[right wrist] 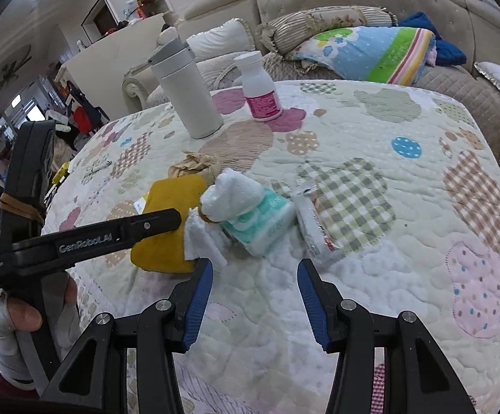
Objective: Collect trash
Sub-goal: 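Grasp the yellow sponge with the left gripper while the right grasps the white tissue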
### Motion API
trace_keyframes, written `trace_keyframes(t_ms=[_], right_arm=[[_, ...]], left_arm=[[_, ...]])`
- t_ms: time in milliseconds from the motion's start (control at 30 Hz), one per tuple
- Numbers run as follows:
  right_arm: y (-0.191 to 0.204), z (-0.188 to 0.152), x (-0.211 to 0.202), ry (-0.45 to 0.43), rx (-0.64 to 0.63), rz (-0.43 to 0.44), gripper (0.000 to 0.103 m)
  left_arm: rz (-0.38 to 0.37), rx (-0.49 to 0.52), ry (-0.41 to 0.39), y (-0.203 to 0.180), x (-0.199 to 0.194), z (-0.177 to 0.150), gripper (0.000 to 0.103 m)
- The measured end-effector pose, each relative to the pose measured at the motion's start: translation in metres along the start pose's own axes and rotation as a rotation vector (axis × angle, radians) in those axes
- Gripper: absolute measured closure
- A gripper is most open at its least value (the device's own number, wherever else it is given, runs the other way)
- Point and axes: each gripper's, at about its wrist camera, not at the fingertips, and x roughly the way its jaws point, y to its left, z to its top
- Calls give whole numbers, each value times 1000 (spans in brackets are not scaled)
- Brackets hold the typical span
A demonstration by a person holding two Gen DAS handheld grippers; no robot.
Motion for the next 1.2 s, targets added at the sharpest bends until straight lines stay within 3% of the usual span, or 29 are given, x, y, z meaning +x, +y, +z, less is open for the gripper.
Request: trace_keyframes(t_ms=[33, 133, 267, 400, 600, 733, 800, 833, 933, 1067, 1200], right_arm=[[2, 2, 2, 0, -2, 4, 54], [10, 8, 10, -2, -5, 22, 54], [21, 19, 24, -4, -19, 13, 54], [22, 26, 33, -5, 5, 15, 54], [31, 34, 49, -5, -25, -2, 54], [36, 31, 58, -2, -65, -12, 70], [36, 27, 54, -9, -82, -14, 74], [36, 24, 49, -16, -90, -16, 75], [34, 19, 30, -35, -105, -2, 76], [29, 12, 5, -61, -106, 6, 77], [24, 1, -9, -56, -98, 15, 77]], left_arm=[[-11, -1, 7, 3, -4, 0, 83], [-29, 12, 10, 14, -21, -3, 86], [-64, -5, 29, 22, -28, -9, 86], [-50, 46, 11, 21, -36, -17, 87], [-52, 43, 33, 37, -47, -33, 89], [-47, 56, 81, 40, -41, -44, 88], [-41, 40, 65, 43, -39, -47, 86], [-50, 35, 63, 43, -39, -46, 81], [-83, 1, 50, 44, -39, -45, 51], [-81, 19, 14, 31, -41, -47, 39], [8, 55, 33, 17, -25, -51, 37]])
